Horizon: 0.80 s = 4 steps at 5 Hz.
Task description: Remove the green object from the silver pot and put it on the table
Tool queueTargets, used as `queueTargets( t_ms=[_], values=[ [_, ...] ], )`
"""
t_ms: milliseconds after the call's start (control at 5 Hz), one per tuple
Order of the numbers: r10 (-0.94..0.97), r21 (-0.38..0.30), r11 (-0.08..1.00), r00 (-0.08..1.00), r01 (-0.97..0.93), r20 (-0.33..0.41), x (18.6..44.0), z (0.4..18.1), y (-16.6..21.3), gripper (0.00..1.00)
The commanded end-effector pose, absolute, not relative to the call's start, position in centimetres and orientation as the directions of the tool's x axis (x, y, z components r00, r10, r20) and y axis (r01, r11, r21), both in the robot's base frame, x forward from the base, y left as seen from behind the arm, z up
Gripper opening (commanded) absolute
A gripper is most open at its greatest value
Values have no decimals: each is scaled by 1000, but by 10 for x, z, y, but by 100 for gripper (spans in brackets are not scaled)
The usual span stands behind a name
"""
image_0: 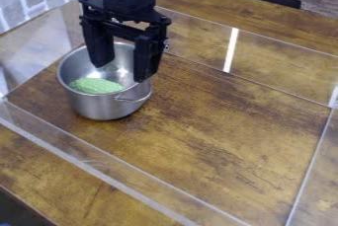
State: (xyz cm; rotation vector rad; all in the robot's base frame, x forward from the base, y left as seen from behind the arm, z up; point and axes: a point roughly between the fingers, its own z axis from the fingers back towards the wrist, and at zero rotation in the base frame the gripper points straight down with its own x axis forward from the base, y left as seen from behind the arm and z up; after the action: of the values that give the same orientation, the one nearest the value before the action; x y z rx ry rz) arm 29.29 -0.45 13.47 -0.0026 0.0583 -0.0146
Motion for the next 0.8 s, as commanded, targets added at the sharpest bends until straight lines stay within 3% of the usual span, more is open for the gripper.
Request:
queueTargets(
  t_ms=[0,600],
  values=[
    [0,8,1000,998,0,-70,298,120,10,100],
    [294,37,956,951,-292,-99,303,125,37,100]
  ],
)
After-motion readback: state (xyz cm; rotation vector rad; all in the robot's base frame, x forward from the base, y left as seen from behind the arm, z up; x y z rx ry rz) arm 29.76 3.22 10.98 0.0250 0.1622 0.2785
